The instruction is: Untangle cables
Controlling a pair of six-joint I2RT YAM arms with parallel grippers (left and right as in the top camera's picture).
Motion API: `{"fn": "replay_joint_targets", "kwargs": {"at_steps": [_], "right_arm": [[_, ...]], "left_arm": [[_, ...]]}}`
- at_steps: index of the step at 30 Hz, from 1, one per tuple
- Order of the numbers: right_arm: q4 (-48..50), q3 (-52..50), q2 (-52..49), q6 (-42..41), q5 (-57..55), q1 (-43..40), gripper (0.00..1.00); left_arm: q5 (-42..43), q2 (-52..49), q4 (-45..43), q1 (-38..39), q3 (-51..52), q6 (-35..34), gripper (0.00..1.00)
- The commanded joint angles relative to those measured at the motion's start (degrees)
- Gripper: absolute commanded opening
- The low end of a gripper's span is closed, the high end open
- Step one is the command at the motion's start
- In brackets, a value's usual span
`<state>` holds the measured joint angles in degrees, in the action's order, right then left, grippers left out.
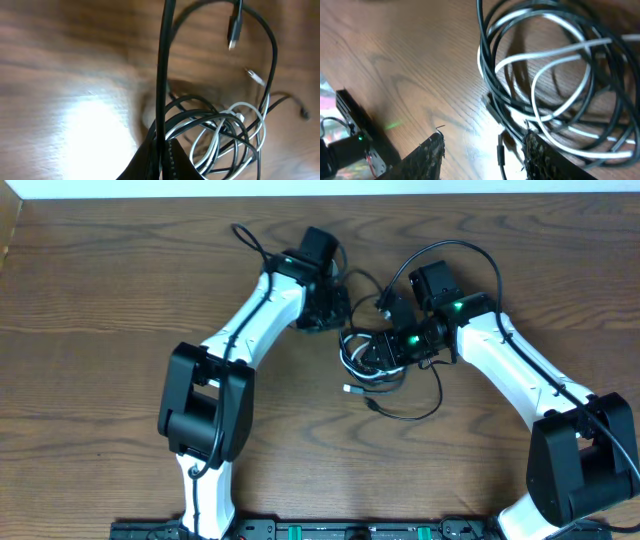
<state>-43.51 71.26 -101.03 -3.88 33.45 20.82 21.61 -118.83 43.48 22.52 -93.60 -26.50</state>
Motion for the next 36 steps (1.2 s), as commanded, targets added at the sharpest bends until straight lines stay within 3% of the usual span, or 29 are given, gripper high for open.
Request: {"fn": "replay_joint_targets", "kwargs": {"at_steps": [1, 12, 14, 17, 32, 36], "right_arm": [[0.3, -0.1, -0.3, 4.0, -0.8, 1.1, 0.49], [1.3, -0.2, -2.4, 6.1, -12.1, 9.2, 0.48], [1.6, -0.2, -3.9, 6.1, -12.6, 10.3, 0.44], [2.6, -0.2, -6.1, 2.9, -12.7, 10.4, 0.39], [5.1, -0.2, -9.8, 4.2, -17.9, 10.5, 0.42], [5.1, -0.2, -10.7, 4.2, -17.9, 10.6, 0.38]], "left_arm": [[0.5, 0.5, 0.1, -2.0, -1.2, 1.2, 0.07], [0.5, 0.5, 0.1, -3.2, -1.2, 1.7, 0.07], [0.4, 0.5, 0.2, -2.9, -1.2, 3.2, 0.07], [0.4, 0.3, 0.1, -2.5, -0.4, 3.8, 0.07], [1.8, -2.0, 1.2, -3.6, 0.8, 3.5, 0.07], [1.8, -2.0, 1.2, -3.6, 0.8, 3.5, 0.07]]}}
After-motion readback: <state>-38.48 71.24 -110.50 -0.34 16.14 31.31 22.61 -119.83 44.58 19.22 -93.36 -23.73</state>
